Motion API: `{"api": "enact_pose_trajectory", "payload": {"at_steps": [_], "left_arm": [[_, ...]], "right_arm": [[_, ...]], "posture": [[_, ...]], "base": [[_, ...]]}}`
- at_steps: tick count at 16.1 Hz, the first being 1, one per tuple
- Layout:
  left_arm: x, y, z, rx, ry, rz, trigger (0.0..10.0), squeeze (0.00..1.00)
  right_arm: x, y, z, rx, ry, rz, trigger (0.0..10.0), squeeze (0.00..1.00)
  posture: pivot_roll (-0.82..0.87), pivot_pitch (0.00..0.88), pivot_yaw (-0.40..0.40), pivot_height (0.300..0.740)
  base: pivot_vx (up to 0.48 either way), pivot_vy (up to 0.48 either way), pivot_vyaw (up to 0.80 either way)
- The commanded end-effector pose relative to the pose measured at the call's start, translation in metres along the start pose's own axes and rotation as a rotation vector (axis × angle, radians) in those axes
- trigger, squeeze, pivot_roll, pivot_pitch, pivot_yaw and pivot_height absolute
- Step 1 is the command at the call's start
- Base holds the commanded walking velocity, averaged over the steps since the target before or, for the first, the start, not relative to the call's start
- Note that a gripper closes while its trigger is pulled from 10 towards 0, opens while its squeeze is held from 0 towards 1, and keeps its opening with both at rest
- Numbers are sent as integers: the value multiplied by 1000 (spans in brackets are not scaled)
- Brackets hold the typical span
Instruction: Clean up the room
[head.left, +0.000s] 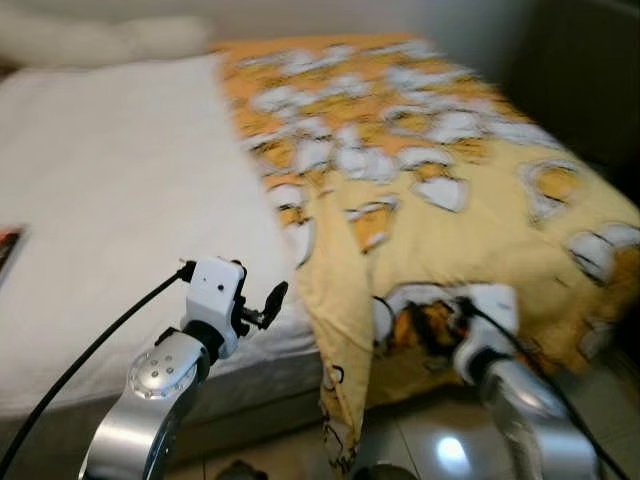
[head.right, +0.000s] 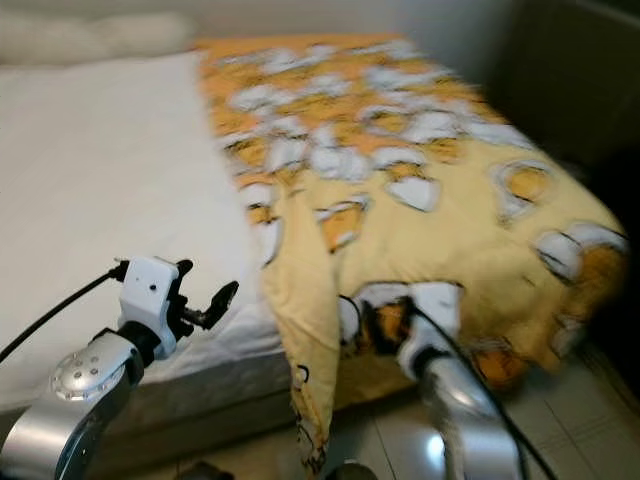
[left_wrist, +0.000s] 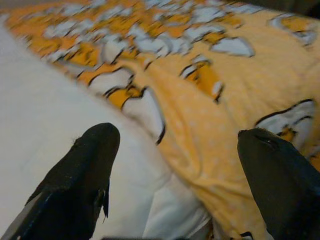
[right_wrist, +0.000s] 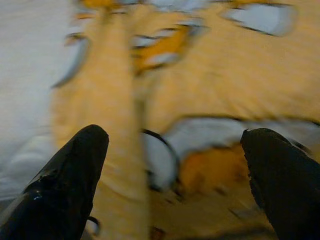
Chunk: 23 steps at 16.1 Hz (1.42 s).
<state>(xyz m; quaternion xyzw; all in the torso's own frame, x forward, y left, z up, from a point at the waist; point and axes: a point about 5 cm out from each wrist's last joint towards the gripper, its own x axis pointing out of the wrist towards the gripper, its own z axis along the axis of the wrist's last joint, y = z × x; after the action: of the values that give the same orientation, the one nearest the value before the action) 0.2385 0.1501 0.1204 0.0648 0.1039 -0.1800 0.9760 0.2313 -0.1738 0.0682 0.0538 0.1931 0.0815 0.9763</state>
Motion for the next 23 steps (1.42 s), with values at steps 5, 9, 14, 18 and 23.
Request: {"api": "enact_pose_trajectory", "payload": {"at_steps": [5, 9, 14, 18, 23], "left_arm": [[-9, 24, 3, 43, 4, 106, 10000, 0], [-7, 21, -3, 16, 14, 96, 10000, 0], [-8, 24, -10, 19, 7, 113, 10000, 0], [-6, 25, -10, 21, 12, 125, 10000, 0], [-6, 26, -8, 8, 0, 157, 10000, 0]], "right_arm": [[-6, 8, 6, 53, 0, -21, 10000, 0], [-7, 7, 9, 3, -10, -35, 10000, 0], [-7, 12, 15, -110, -80, -9, 10000, 0], [0, 14, 15, -122, -75, 16, 10000, 0], [7, 14, 17, -119, -79, 31, 10000, 0]], "posture": [[-26, 0, -25, 740], [-49, 0, -6, 740], [-61, 0, 10, 740], [-47, 0, -5, 740], [-31, 0, -17, 740]], "base": [[0, 7, -800], [0, -360, -600], [0, 0, 0], [290, 0, 0], [330, 0, 0]]}}
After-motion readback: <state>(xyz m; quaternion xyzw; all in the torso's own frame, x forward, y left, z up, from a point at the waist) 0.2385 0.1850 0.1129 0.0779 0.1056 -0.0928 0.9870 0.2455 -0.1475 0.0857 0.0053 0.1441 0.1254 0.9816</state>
